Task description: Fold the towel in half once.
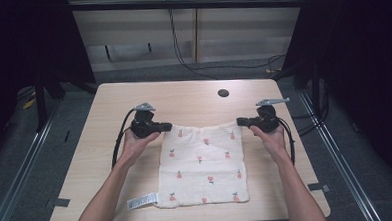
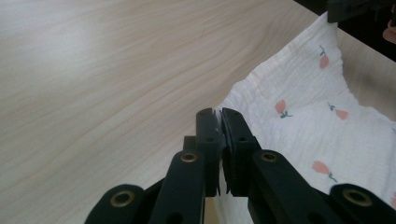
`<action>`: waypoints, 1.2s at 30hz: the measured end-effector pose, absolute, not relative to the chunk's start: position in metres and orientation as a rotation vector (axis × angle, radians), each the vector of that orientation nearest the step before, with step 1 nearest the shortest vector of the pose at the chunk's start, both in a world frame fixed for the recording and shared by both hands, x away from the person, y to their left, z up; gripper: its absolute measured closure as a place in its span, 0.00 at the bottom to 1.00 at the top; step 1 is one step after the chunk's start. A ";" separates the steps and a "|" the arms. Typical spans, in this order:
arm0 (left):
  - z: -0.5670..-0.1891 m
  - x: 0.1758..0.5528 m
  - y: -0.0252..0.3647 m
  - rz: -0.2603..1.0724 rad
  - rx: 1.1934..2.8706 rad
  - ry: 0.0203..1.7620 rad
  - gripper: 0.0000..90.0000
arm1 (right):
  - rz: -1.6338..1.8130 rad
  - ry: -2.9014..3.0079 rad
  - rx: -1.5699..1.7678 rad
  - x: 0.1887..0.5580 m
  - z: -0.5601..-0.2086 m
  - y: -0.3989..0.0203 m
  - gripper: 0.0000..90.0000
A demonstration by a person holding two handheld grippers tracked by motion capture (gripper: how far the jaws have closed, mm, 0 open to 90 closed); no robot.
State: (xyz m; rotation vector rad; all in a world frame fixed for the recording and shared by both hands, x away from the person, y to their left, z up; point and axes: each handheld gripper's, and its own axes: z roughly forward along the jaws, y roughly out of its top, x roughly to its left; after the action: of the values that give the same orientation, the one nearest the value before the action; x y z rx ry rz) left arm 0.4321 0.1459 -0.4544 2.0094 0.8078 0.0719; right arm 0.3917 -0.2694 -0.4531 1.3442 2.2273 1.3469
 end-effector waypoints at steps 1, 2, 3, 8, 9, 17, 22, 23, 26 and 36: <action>-0.454 0.432 0.146 0.072 2.009 0.808 0.96 | 1.351 2.228 1.333 0.392 -0.450 -0.268 0.99; -0.452 0.432 0.147 0.068 2.002 0.806 0.96 | 1.351 2.228 1.330 0.392 -0.447 -0.267 0.99; -0.451 0.433 0.148 0.077 2.006 0.804 0.96 | 1.357 2.221 1.325 0.393 -0.444 -0.267 0.99; -0.443 0.437 0.148 0.091 2.025 0.832 0.96 | 1.393 2.207 1.308 0.397 -0.432 -0.263 0.99; -0.442 0.437 0.150 0.083 2.003 0.840 0.96 | 1.388 2.212 1.303 0.398 -0.430 -0.261 0.99; -0.431 0.438 0.156 0.043 1.966 0.830 0.97 | 1.407 2.197 1.263 0.399 -0.415 -0.259 0.99; -0.417 0.439 0.154 0.082 1.963 0.804 0.97 | 1.402 2.159 1.252 0.396 -0.403 -0.267 0.99; -0.416 0.439 0.153 0.084 1.969 0.799 0.97 | 1.409 2.159 1.253 0.395 -0.402 -0.269 0.99; -0.419 0.435 0.152 0.082 1.971 0.790 0.97 | 1.420 2.156 1.257 0.391 -0.404 -0.272 0.99; -0.418 0.422 0.161 0.083 1.969 0.768 0.97 | 1.495 2.175 1.243 0.376 -0.409 -0.272 0.99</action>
State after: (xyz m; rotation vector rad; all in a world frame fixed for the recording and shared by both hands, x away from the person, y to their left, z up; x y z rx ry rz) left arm 0.4216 0.1609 -0.4179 1.9694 0.7681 0.0833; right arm 0.3756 -0.2720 -0.4087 1.2427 2.1748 1.4953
